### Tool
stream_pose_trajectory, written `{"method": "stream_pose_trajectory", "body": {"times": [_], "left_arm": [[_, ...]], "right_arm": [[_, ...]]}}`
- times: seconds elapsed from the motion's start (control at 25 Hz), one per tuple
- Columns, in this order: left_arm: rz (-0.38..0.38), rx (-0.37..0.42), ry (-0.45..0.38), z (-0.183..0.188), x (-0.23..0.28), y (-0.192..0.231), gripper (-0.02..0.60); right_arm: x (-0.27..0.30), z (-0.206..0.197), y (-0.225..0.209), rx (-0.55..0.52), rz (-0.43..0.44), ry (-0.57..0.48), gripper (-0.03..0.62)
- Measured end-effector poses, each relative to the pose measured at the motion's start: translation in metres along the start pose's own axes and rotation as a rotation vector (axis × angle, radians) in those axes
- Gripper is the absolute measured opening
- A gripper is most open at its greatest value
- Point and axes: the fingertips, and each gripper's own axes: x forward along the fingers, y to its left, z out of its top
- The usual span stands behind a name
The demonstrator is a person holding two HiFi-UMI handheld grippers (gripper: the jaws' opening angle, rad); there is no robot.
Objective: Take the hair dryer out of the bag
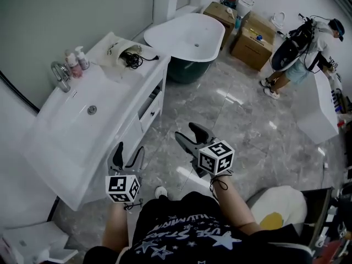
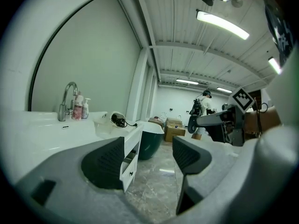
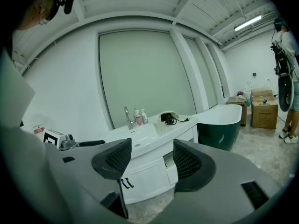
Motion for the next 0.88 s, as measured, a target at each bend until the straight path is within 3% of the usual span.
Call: {"method": "stream_pose_trajectory", "body": {"times": [0.24, 0.44, 0.68, 0.88], "left_arm": [[0.029, -0.015, 0.020, -0.001, 0.031, 0.028, 0.324], [0.091, 0.004, 0.018, 0.011, 0.064, 0.050, 0.324], [0.226, 0.016, 0.013, 0.029, 0.128, 0.084, 0.324], [0.365, 0.013, -0.007, 0.066, 0.191, 0.108, 0.323]], "right_arm": [[0.040, 0.011, -0.025, 0.006, 0.008, 0.025, 0.264], [0.099, 0.039, -0.047, -0.015, 0.076, 0.011, 0.261], [0.197, 0.082, -0.087, -0.063, 0.215, 0.030, 0.261], [0.268, 0.129, -0.123, -0.078, 0.328, 0.063, 0.262]]}}
